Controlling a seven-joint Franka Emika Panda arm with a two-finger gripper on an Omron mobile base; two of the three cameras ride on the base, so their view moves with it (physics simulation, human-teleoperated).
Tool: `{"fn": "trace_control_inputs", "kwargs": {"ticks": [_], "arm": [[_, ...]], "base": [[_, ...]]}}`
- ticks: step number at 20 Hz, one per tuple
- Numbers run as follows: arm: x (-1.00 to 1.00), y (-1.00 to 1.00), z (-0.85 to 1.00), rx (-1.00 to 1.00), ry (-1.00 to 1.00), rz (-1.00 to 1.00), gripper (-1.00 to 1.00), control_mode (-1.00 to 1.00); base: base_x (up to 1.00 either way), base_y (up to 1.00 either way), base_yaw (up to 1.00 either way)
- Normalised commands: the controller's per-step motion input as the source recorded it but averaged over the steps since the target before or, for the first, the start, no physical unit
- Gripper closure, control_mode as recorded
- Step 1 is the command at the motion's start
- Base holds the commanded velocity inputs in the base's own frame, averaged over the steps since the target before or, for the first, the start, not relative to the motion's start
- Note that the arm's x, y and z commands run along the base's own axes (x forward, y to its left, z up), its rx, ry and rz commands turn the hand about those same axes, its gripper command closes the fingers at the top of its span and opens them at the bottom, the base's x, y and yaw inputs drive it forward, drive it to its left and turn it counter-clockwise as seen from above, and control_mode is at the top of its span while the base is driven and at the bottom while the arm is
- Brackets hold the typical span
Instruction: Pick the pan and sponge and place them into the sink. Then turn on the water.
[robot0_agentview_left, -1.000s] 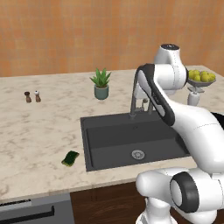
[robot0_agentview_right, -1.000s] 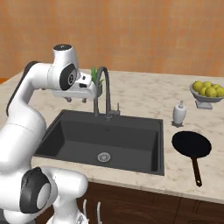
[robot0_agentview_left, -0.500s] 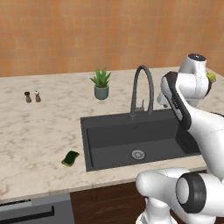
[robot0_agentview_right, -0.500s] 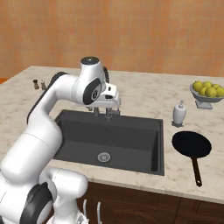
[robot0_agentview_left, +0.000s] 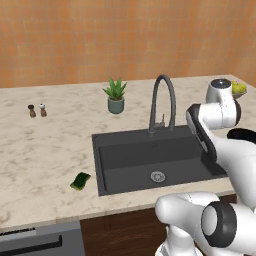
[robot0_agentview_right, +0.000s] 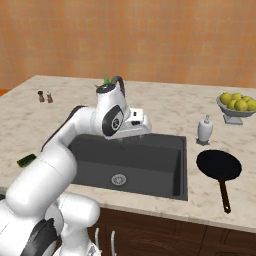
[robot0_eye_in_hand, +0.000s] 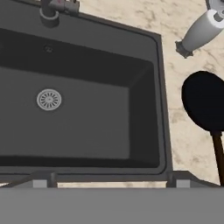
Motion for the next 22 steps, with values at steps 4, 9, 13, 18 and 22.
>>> {"fn": "trace_control_inputs", "kwargs": {"ticks": [4, 9, 13, 18, 22], "arm": [[0.07, -0.63, -0.17, -0.01, 0.16, 0.00, -1.00, -1.00], [0.03, -0.86, -0.01, 0.05, 0.07, 0.00, -1.00, -1.00], [0.00, -1.00, -0.05, 0.10, 0.03, 0.00, -1.00, -1.00], [0.00, -1.00, -0.28, 0.04, 0.00, 0.00, -1.00, -1.00], [0.00, -1.00, -0.50, 0.01, 0.01, 0.00, -1.00, -1.00]], "base": [[0.00, 0.00, 0.00], [0.00, 0.00, 0.00], [0.00, 0.00, 0.00], [0.00, 0.00, 0.00], [0.00, 0.00, 0.00]]}}
